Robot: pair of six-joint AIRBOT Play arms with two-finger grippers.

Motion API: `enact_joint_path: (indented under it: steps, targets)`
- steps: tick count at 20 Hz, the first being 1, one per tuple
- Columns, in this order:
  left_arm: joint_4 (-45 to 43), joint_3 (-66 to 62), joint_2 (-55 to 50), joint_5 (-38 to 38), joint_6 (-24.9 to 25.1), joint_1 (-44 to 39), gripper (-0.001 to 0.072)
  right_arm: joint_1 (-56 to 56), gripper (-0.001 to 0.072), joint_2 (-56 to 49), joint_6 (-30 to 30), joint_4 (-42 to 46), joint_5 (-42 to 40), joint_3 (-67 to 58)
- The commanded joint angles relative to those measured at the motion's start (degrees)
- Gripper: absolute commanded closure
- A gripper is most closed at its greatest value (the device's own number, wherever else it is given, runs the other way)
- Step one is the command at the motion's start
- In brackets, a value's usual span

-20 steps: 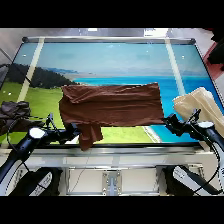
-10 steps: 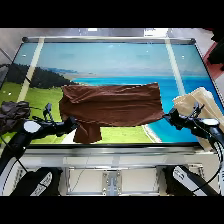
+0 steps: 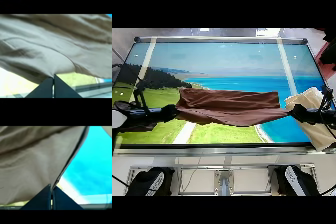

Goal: Fold the shirts.

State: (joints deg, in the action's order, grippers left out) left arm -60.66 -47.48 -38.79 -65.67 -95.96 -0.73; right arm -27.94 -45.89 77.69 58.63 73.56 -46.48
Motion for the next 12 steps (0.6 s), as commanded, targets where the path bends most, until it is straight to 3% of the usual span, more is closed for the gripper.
enact_joint_path:
  steps: [1, 5, 8, 12]
  targets:
    - [-9.1, -5.7, 0.4, 4.2, -3.3, 0.0, 0.0692, 0.1, 0.0683, 0.9, 1.2, 3.0, 0.7, -3.6]
    - [-10.7, -5.7, -7.8, 7.0, 0.2, -0.1, 0.0693, 0.2, 0.0683, -3.6, 1.2, 2.3, -5.7, -3.6]
    - [-8.3, -6.4, -18.9, 15.1, 4.2, -1.2, 0.0692, 2.8, 0.0683, -10.8, 0.7, 0.5, -12.0, -3.6]
    - [-8.4, -10.4, -32.1, 22.3, 5.3, -1.6, 0.0692, 9.6, 0.0683, -21.6, 0.5, -0.8, -25.1, -3.6]
